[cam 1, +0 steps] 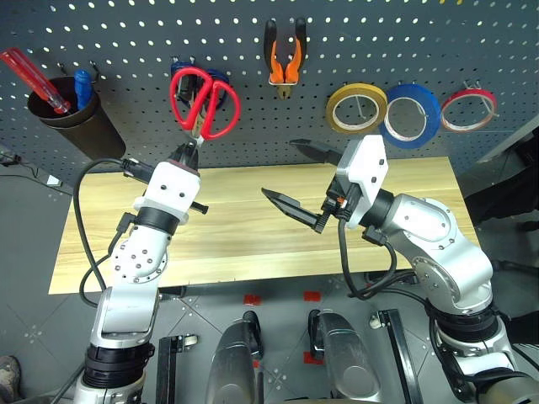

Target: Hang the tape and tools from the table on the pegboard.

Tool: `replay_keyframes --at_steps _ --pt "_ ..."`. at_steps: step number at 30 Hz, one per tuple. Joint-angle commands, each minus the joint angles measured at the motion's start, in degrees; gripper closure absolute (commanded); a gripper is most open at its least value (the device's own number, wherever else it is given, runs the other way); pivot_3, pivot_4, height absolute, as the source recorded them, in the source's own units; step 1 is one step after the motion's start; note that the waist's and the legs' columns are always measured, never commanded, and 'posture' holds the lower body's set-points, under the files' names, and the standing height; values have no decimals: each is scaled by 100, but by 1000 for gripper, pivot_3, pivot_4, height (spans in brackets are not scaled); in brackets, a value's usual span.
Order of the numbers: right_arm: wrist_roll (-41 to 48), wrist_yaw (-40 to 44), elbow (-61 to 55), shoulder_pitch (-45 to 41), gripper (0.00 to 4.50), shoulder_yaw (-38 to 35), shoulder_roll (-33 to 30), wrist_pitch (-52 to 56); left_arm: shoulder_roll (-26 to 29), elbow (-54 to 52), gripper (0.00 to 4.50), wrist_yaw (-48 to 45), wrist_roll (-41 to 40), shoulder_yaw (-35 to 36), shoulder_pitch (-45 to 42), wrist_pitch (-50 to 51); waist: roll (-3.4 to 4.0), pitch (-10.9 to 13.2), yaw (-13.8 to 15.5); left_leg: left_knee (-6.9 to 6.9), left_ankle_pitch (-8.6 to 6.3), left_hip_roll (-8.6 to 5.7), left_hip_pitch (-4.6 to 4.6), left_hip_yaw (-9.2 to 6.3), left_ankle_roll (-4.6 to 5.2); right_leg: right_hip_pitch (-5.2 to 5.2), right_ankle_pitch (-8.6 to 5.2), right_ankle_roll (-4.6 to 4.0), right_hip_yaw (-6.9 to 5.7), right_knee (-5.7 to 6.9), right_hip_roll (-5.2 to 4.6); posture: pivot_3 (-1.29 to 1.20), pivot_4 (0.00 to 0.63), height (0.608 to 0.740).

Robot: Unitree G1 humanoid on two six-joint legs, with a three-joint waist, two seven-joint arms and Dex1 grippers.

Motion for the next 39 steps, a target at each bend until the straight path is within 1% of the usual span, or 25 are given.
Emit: replay_keyframes --at_steps 1,3,5,10,13,14,16,17,19,21,23,24,27,29,32,37,39 --pt "57 -72 -130 -167 0 -30 155 -44 -59 155 4176 -27 86 -113 -185 -123 0 0 1 0 0 0 0 0 0 0 0 0 -1 0 0 -240 360 740" --pt "26 -88 -97 -212 0 -3 220 -50 -140 274 3455 -63 -60 -58 -213 4 0 0 0 5 0 -1 0 0 0 1 0 0 0 1 0 -243 361 740" --pt "-30 -117 -16 -265 0 31 298 -89 -316 399 2907 -76 -229 0 -279 372 0 0 -3 8 0 -1 0 1 1 3 0 0 1 1 -1 -243 362 740" --pt "-167 -218 82 -213 0 146 412 -71 -658 450 1303 -307 -676 0 -194 1287 0 0 -14 10 0 0 0 0 0 2 0 0 0 5 0 -240 364 740" --pt "-164 -335 18 -25 0 287 393 307 -666 447 472 -463 -902 133 46 1677 0 0 -43 12 0 0 0 0 1 3 0 0 1 4 0 -233 369 740" --pt "-276 -476 21 93 0 448 369 595 -637 575 107 -525 -1069 349 173 1883 0 0 -49 12 0 1 0 0 1 3 0 0 1 5 0 -233 372 740" --pt "-359 -756 -12 258 0 654 440 1137 -578 862 107 -593 -1414 827 300 2403 -1 -1 -85 11 0 4 2 0 0 4 0 0 1 6 1 -233 382 740" --pt "-411 -930 -1 242 0 740 543 1372 -469 1038 107 -609 -1525 1073 280 2564 0 3 -108 11 0 5 5 -2 0 6 0 0 0 6 3 -233 386 740" --pt "-394 -1229 0 136 0 750 818 1817 -235 1287 107 -674 -1677 1346 169 2894 -10 17 -141 12 1 6 5 -1 0 1 0 0 2 13 4 -224 401 740" --pt "-305 -1534 81 -87 0 689 1259 2423 47 1715 107 -734 -1845 1672 -101 2988 -12 23 -128 13 2 9 4 -2 -1 -5 0 -1 2 22 7 -215 417 740" --pt "-254 -1712 186 -300 0 681 1651 2782 361 2276 107 -878 -1989 1878 -411 3077 -20 37 -112 20 2 8 5 -3 -1 -5 0 -1 1 32 6 -212 422 740" --pt "-236 -1749 194 -399 0 658 1772 2927 492 2480 107 -944 -2020 1904 -527 3076 -22 43 -103 24 2 8 5 -3 -1 -8 0 -1 1 41 6 -207 439 740" --pt "-268 -1903 361 -733 0 570 2084 3203 855 3175 107 -1184 -2033 1787 -943 2952 -21 95 -76 25 2 3 7 -2 -1 -8 0 -1 3 41 0 -199 463 740" --pt "-264 -1990 485 -907 0 492 2253 3305 983 3582 107 -1397 -2105 1702 -1212 2923 -17 144 -41 27 2 0 6 1 0 -9 0 -1 3 36 -3 -186 476 740" --pt "-266 -2015 588 -1052 0 467 2320 3358 1049 4051 107 -1616 -2171 1588 -1473 3008 -20 200 18 18 2 1 4 5 -1 -12 -1 -3 2 23 -3 -175 494 740" --pt "-238 -1916 678 -1189 0 571 2291 3409 1092 5319 107 -1975 -2017 1153 -2093 2548 -32 314 41 -6 2 1 4 16 -1 -18 -2 -5 5 2 -3 -167 520 740" --pt "-206 -1896 630 -1203 0 558 2285 3463 1103 5609 107 -2001 -1987 1076 -2247 2464 -40 355 38 -8 2 2 4 17 -1 -21 -4 -7 5 3 -2 -173 525 740"
